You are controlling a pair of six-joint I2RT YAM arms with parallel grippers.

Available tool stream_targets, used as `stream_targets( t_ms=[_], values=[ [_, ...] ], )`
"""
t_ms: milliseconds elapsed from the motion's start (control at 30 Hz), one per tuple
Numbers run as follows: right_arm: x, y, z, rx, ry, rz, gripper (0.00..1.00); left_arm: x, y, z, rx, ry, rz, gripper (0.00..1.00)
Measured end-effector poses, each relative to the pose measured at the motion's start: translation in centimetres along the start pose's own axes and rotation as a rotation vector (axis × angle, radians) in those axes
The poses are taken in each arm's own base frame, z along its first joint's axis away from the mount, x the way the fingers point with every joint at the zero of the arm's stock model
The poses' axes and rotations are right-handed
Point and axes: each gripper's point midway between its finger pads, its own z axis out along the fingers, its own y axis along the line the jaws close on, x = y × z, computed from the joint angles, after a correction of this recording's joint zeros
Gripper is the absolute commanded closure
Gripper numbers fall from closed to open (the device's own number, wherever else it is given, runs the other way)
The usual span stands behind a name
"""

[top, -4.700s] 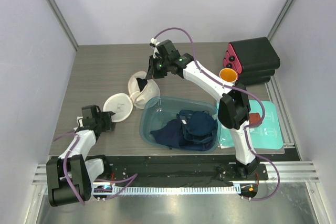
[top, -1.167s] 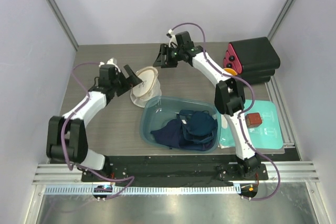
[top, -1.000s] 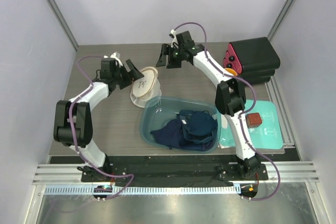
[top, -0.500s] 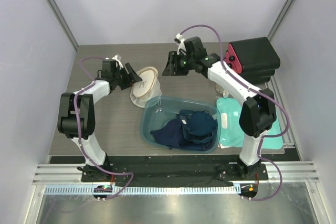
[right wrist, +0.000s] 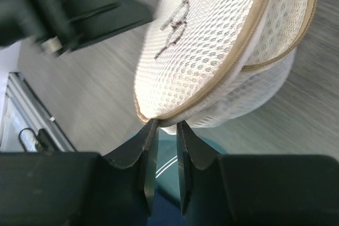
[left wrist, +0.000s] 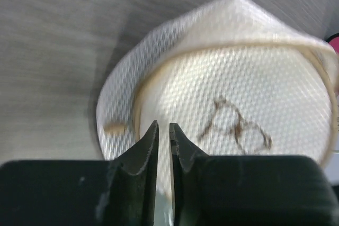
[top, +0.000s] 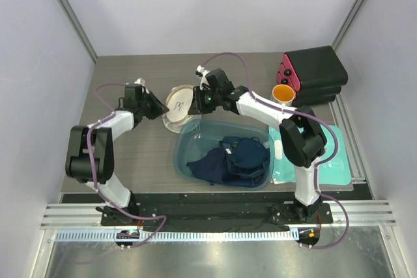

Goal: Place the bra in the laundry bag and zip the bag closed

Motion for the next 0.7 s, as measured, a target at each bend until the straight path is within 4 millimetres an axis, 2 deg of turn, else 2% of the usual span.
stream_targets(
  t_ms=[133, 233, 267, 333, 367, 467, 533, 600, 700],
  values=[
    [0.1, -1.5, 1.9, 0.034, -0.001, 0.007, 0.74, 0.6, 0.0, -2.9, -0.015, -0.051, -0.012, 0.92],
    [-1.1, -2.5, 3.4, 0.055, -0.024, 0.001, 0.74, 1.0, -0.7, -5.2, 0.002, -0.104, -0.015, 0.89],
    [-2.1, -2.8, 4.0, 0.059, -0.044, -0.006, 0.74, 1.2, -1.0, -5.9, 0.01, -0.118, -0.011, 0.8],
    [-3.5, -3.0, 4.6, 0.06, -0.077, -0.019, 0.66, 1.6, -1.5, -7.0, 0.023, -0.142, -0.006, 0.65],
    [-4.5, -3.2, 4.7, 0.062, -0.097, -0.025, 0.64, 1.8, -1.6, -7.6, 0.027, -0.152, -0.006, 0.51],
    [-7.1, -4.1, 4.2, 0.072, -0.153, -0.025, 0.57, 1.7, -1.9, -9.2, 0.024, -0.18, 0.001, 0.37],
    [-8.9, -5.1, 3.2, 0.089, -0.187, -0.02, 0.52, 1.3, -2.1, -9.8, 0.016, -0.196, 0.006, 0.33],
    [-10.3, -5.7, 2.4, 0.105, -0.214, -0.017, 0.48, 0.4, -2.3, -10.2, 0.01, -0.218, 0.004, 0.24],
    [-11.0, -6.5, 1.3, 0.127, -0.238, 0.004, 0.39, -1.5, -2.0, -10.4, -0.013, -0.256, -0.023, 0.08]
  ],
)
